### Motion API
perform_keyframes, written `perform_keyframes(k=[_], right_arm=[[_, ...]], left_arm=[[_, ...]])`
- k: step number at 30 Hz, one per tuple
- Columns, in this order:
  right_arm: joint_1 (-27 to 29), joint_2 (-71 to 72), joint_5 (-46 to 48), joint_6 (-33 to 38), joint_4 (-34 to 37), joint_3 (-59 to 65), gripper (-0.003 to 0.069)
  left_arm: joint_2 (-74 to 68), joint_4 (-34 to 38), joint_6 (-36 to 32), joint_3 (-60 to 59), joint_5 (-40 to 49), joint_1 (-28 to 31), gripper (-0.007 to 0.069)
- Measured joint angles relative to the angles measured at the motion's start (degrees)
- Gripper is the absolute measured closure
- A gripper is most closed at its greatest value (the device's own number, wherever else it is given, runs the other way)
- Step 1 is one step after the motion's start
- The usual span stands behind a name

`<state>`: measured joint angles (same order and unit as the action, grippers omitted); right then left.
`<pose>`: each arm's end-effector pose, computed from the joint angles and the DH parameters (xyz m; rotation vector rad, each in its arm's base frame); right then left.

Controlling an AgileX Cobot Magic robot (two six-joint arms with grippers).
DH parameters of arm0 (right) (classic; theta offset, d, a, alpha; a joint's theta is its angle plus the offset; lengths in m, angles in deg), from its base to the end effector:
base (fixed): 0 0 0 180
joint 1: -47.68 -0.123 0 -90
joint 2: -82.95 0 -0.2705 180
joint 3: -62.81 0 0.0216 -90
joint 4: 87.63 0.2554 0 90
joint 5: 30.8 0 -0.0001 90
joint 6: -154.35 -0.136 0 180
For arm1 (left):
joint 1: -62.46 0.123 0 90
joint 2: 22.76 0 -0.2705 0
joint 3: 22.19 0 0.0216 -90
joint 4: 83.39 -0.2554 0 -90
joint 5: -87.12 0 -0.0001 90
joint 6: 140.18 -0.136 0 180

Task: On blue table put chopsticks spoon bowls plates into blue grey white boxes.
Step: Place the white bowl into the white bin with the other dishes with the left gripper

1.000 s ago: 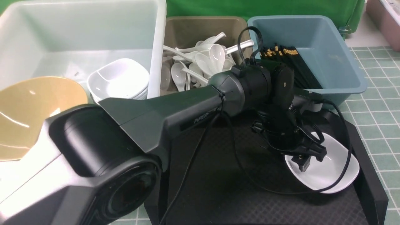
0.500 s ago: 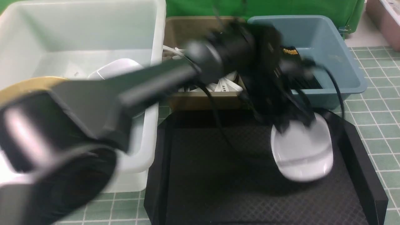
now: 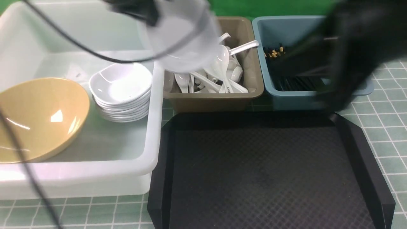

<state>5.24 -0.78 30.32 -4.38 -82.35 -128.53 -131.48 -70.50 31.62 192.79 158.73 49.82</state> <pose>0.2183 0.2144 0.3965 -1.2277 1.9977 0.3001 0.3862 -0.1161 0.3626 0.4519 2.4883 -0.3295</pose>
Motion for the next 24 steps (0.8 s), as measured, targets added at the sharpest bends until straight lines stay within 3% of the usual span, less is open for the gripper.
perform_keyframes(k=[1,5,10,19,24], right_arm=[[-3.9,-3.5,-0.4,0.0,-0.5,-3.1,0.0588],[-8.2,-8.7,-0.4,0.1,-2.8,-7.9,0.0587],[-9.7,-12.4,-0.6,0.1,-4.6,-11.3,0.0586],[-9.7,-13.0,-0.8,0.0,-5.3,-11.6,0.0584],[-9.7,-13.0,0.2,0.0,-5.3,-11.6,0.0584]], left_arm=[[1.6,-0.1,-0.9,-1.8,0.3,4.7,0.0619],[3.6,0.0,-2.6,-5.3,0.4,11.7,0.0619],[3.4,3.2,-7.3,-11.8,-1.6,19.2,0.0619],[-4.0,12.3,-16.5,-15.1,-8.6,20.8,0.0619],[-7.7,12.5,-18.6,-15.2,-9.8,20.8,0.0612]])
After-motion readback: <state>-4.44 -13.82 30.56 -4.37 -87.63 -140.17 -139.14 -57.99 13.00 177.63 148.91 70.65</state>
